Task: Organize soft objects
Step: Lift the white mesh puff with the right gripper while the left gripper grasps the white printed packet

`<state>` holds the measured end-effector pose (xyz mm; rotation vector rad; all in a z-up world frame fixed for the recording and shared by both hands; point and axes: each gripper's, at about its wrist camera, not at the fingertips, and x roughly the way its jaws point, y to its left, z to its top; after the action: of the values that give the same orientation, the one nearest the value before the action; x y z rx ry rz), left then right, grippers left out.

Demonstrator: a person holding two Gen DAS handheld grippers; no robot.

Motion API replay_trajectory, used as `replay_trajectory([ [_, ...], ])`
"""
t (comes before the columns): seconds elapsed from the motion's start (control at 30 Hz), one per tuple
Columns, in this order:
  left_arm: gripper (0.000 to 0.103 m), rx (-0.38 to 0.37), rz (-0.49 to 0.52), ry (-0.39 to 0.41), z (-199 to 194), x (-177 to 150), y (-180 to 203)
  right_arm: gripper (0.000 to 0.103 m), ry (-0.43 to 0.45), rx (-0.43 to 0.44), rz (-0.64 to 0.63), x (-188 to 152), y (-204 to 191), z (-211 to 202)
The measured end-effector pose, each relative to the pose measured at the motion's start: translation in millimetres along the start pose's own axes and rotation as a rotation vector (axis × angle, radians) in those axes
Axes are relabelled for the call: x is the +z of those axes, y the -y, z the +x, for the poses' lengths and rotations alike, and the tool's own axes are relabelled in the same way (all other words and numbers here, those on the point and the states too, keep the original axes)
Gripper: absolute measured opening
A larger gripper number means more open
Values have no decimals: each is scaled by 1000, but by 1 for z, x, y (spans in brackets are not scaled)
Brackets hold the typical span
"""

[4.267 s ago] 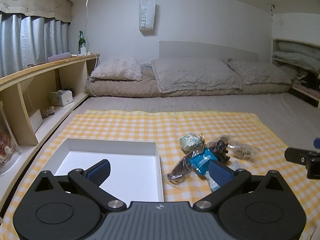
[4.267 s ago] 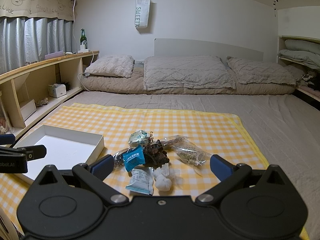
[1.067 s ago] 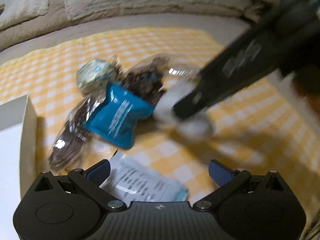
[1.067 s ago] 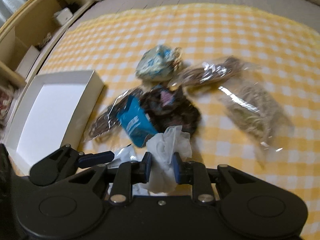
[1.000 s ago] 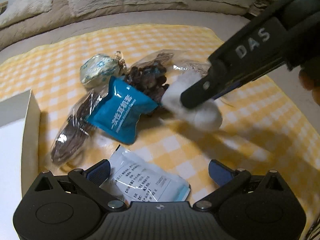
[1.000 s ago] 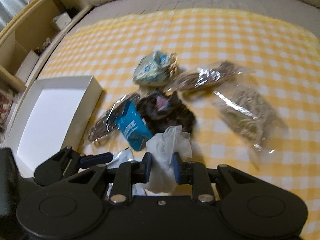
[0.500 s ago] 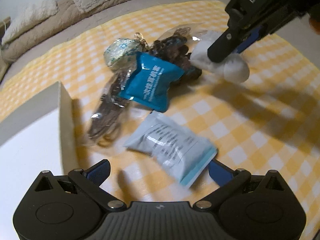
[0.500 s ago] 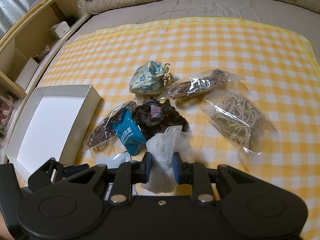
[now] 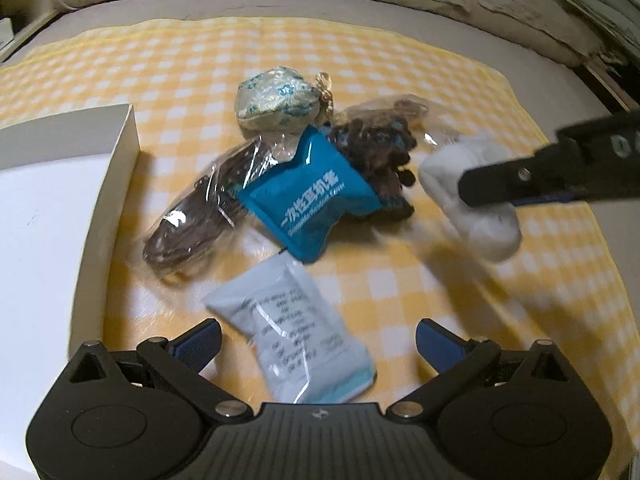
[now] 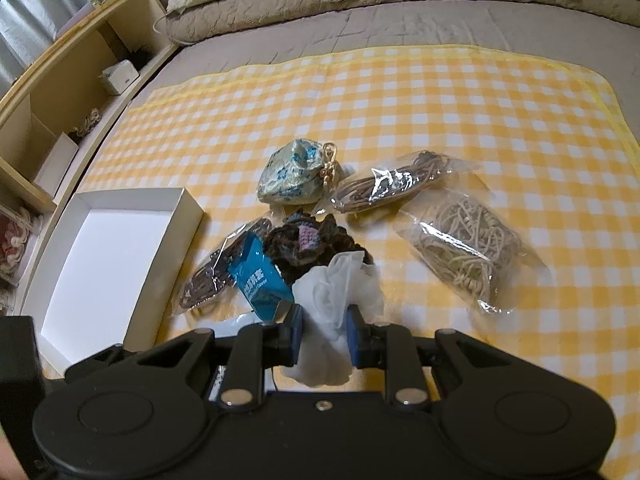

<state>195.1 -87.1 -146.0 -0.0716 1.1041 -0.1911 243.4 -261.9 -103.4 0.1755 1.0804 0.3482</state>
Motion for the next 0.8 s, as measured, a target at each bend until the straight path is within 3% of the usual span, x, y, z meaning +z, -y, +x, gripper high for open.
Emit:
replay_trajectory([
  [0.17,87,42,-70,-6,10,4,-3,23,5,-1,1,0,1,-1],
  [0.33,64,75,-37,7,12,8,-7,23,3,-6,-3,-1,1,-1],
  [0.57,56,92,100,-9,10,1,-2,24,1,-16,-12,-3,-1,-2],
  [0.8,48,35,119,-12,0,-2,-4,23,-4,-34,-20,-6,-1,-4],
])
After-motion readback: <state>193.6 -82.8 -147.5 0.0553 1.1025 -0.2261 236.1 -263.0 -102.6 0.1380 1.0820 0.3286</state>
